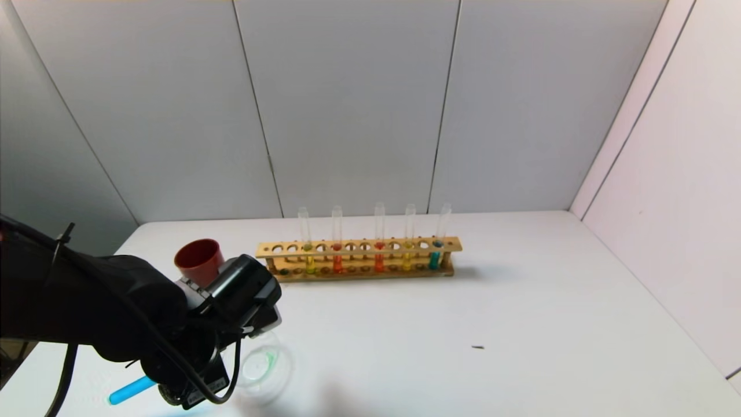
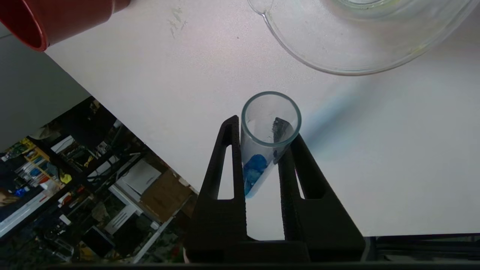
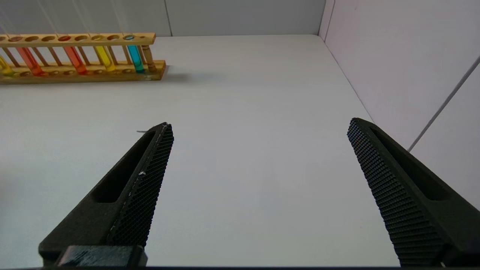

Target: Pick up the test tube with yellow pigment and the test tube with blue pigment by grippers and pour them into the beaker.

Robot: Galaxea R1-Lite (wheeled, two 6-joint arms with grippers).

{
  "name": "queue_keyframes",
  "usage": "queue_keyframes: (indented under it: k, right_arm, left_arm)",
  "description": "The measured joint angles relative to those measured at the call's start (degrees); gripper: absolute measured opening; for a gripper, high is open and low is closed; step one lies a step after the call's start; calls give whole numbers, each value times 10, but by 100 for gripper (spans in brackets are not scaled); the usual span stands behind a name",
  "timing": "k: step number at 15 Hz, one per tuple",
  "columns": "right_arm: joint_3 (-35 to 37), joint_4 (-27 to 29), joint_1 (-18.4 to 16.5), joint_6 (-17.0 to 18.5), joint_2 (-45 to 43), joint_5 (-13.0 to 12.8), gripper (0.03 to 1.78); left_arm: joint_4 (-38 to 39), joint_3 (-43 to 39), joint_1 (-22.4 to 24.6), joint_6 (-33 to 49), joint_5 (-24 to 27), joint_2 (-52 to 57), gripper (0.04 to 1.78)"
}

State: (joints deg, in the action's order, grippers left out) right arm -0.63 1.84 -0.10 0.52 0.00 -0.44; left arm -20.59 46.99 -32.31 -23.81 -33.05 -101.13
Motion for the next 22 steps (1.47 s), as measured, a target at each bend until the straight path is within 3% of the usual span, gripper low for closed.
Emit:
queue_keyframes:
  k: [11,22]
  right_arm:
    - [0,0,0,0,0,0,170]
    - [0,0,0,0,0,0,170]
  left_arm:
    - [-68,27,-4,0,-16,-55,31]
    - [-170,120,-15,-1,-26,-101,31]
